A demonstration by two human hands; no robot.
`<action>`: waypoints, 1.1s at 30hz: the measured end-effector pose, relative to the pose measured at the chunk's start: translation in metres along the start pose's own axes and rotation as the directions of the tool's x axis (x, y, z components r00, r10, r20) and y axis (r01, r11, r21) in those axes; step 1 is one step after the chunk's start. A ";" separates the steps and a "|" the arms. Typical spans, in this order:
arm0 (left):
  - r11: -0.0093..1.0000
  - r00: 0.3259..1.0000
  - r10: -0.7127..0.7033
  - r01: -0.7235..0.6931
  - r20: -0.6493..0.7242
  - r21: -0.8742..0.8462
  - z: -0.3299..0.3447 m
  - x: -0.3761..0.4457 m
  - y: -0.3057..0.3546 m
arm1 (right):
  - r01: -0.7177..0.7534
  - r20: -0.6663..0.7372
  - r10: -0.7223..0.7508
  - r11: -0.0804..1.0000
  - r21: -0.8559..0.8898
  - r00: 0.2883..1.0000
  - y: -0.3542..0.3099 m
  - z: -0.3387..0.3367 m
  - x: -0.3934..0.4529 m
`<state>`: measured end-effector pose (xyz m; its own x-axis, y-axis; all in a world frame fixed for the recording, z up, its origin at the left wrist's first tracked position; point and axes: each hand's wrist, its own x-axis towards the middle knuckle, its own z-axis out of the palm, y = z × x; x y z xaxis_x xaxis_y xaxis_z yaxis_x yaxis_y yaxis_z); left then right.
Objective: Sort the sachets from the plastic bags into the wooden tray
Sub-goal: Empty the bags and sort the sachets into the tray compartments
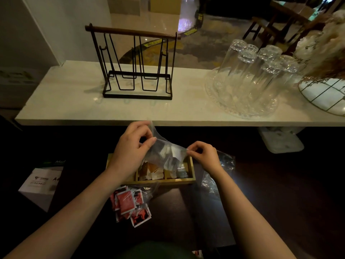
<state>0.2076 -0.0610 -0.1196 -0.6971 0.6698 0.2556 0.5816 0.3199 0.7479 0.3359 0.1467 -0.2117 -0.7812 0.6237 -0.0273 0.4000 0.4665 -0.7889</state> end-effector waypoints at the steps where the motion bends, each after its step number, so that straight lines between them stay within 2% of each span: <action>1: 1.000 1.000 0.012 -0.012 0.003 0.004 -0.002 0.001 0.005 | 0.002 -0.003 -0.002 1.000 0.005 1.000 0.001 -0.001 0.000; 17: 0.999 0.999 0.035 -0.036 -0.011 -0.034 -0.012 0.011 0.039 | 0.017 -0.040 -0.014 0.996 0.089 0.999 -0.004 -0.015 -0.002; 23: 1.000 1.000 0.008 -0.008 -0.001 -0.021 -0.008 0.005 0.021 | -0.017 -0.134 0.036 0.990 0.142 0.990 0.004 -0.022 -0.010; 26: 1.000 1.000 -0.021 0.021 0.004 -0.022 -0.004 0.004 0.009 | 0.005 -0.168 0.013 0.994 0.107 0.986 0.009 -0.026 -0.016; 30: 0.998 0.998 -0.048 0.049 -0.037 0.029 0.002 -0.001 -0.009 | -0.016 -0.294 0.024 0.999 0.031 0.955 0.021 -0.031 -0.027; 33: 0.990 0.995 -0.092 0.087 0.039 0.111 0.010 -0.015 -0.032 | -0.048 -0.390 0.035 0.999 -0.023 0.920 0.034 -0.035 -0.039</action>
<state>0.2041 -0.0748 -0.1535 -0.7308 0.6631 0.1622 0.5618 0.4491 0.6948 0.3964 0.1605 -0.2160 -0.5179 0.8349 0.1862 0.4485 0.4504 -0.7720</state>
